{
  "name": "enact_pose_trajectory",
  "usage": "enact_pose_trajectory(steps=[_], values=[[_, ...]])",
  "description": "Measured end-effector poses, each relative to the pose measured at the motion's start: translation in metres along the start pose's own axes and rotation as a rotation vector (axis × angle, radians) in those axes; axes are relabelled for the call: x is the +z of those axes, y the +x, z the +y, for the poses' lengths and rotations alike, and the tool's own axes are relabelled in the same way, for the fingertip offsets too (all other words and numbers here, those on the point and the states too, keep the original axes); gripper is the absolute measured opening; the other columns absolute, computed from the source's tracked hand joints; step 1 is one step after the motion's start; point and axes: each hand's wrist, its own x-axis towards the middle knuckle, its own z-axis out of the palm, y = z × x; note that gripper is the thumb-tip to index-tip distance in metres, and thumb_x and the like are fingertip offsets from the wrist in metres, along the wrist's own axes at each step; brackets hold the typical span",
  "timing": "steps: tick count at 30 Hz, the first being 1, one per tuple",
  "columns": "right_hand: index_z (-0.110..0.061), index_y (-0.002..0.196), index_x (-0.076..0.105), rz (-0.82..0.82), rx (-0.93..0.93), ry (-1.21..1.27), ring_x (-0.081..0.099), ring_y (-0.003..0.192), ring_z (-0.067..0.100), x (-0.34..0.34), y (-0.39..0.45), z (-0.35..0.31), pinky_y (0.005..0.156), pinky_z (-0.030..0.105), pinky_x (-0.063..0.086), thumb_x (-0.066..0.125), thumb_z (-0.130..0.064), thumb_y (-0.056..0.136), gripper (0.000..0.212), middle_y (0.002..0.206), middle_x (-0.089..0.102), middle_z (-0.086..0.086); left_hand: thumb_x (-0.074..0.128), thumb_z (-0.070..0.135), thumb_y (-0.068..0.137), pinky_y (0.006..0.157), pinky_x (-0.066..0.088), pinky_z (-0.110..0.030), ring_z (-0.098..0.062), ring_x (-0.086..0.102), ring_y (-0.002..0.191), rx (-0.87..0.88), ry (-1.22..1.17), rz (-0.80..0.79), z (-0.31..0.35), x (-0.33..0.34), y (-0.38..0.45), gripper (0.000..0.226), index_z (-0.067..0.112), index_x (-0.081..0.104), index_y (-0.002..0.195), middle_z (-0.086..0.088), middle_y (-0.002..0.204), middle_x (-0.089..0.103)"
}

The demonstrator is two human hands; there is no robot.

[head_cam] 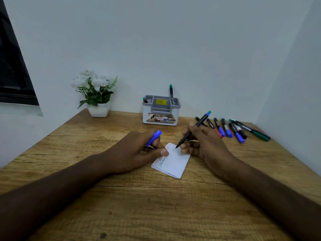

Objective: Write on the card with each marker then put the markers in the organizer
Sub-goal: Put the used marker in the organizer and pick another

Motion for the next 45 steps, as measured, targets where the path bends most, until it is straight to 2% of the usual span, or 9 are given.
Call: enact_pose_trajectory(steps=[3,6,11,17,22,28,33,39,45], values=[[0.001,0.099,0.069,-0.079,0.062,-0.068,0.075,0.07,0.022,0.0,-0.001,-0.002,0.069,0.029,0.067,0.072,-0.011,0.098,0.013,0.083,0.077,0.016,0.085,0.047,0.087,0.078,0.05,-0.013,0.013,0.063,0.102,-0.024,0.145,-0.012,0.0,0.002,0.001,0.042,0.043,0.044,0.094,0.027,0.103,0.068],[0.002,0.094,0.07,-0.131,0.017,-0.165,0.075,0.073,0.021,-0.001,-0.002,-0.005,0.07,0.027,0.066,0.073,0.008,0.09,0.007,0.082,0.075,0.016,0.08,0.057,0.087,0.07,0.036,-0.009,0.015,0.05,0.095,-0.044,0.24,-0.034,0.001,0.003,0.001,0.042,0.045,0.041,0.096,0.028,0.094,0.051],[-0.001,0.092,0.078,-0.16,-0.071,-0.458,0.073,0.075,0.015,0.003,-0.005,-0.007,0.076,0.028,0.061,0.072,-0.002,0.087,0.008,0.08,0.08,0.01,0.07,0.063,0.093,0.076,0.038,-0.022,0.001,0.051,0.097,-0.08,0.217,-0.144,-0.004,0.001,0.003,0.035,0.044,0.042,0.105,0.027,0.106,0.049],[-0.013,0.094,0.08,-0.058,-0.131,-0.566,0.072,0.064,0.01,0.009,-0.001,0.002,0.068,0.025,0.061,0.078,-0.02,0.089,0.009,0.076,0.079,0.0,0.066,0.063,0.095,0.075,0.038,-0.025,-0.002,0.05,0.093,-0.088,0.215,-0.186,-0.003,0.001,0.003,0.031,0.048,0.039,0.102,0.02,0.105,0.05],[-0.024,0.089,0.082,-0.053,-0.162,-0.66,0.07,0.072,0.005,0.006,0.001,0.006,0.068,0.032,0.061,0.079,-0.03,0.087,0.007,0.08,0.078,-0.005,0.064,0.064,0.095,0.074,0.036,-0.022,0.003,0.049,0.094,-0.095,0.206,-0.195,-0.003,0.0,0.003,0.031,0.046,0.041,0.105,0.021,0.106,0.05],[-0.022,0.091,0.081,-0.063,-0.189,-0.662,0.071,0.065,0.004,0.005,0.002,0.006,0.063,0.018,0.058,0.078,-0.024,0.089,0.004,0.077,0.078,-0.005,0.065,0.062,0.095,0.073,0.036,-0.02,0.006,0.048,0.094,-0.117,0.202,-0.214,-0.001,0.0,0.004,0.03,0.048,0.038,0.1,0.023,0.104,0.048],[-0.019,0.086,0.081,-0.078,-0.199,-0.652,0.07,0.063,0.006,0.006,0.0,0.004,0.066,0.027,0.06,0.076,-0.028,0.086,0.01,0.073,0.077,-0.004,0.066,0.062,0.095,0.074,0.037,-0.022,0.005,0.049,0.094,-0.098,0.198,-0.201,-0.002,0.0,0.003,0.031,0.049,0.038,0.099,0.022,0.103,0.049],[-0.02,0.09,0.081,-0.071,-0.176,-0.65,0.072,0.063,0.003,0.006,0.0,0.004,0.063,0.016,0.057,0.077,-0.025,0.091,0.006,0.075,0.079,-0.004,0.064,0.066,0.094,0.078,0.042,-0.027,-0.001,0.051,0.097,-0.12,0.211,-0.212,-0.004,0.0,0.004,0.032,0.047,0.039,0.101,0.02,0.107,0.05],[-0.016,0.093,0.08,-0.032,-0.157,-0.646,0.076,0.068,0.009,0.007,-0.001,0.003,0.069,0.024,0.063,0.077,-0.022,0.091,0.007,0.078,0.08,0.0,0.064,0.066,0.094,0.074,0.038,-0.024,0.001,0.05,0.093,-0.111,0.216,-0.205,-0.003,0.0,0.004,0.031,0.049,0.039,0.099,0.023,0.104,0.047]])
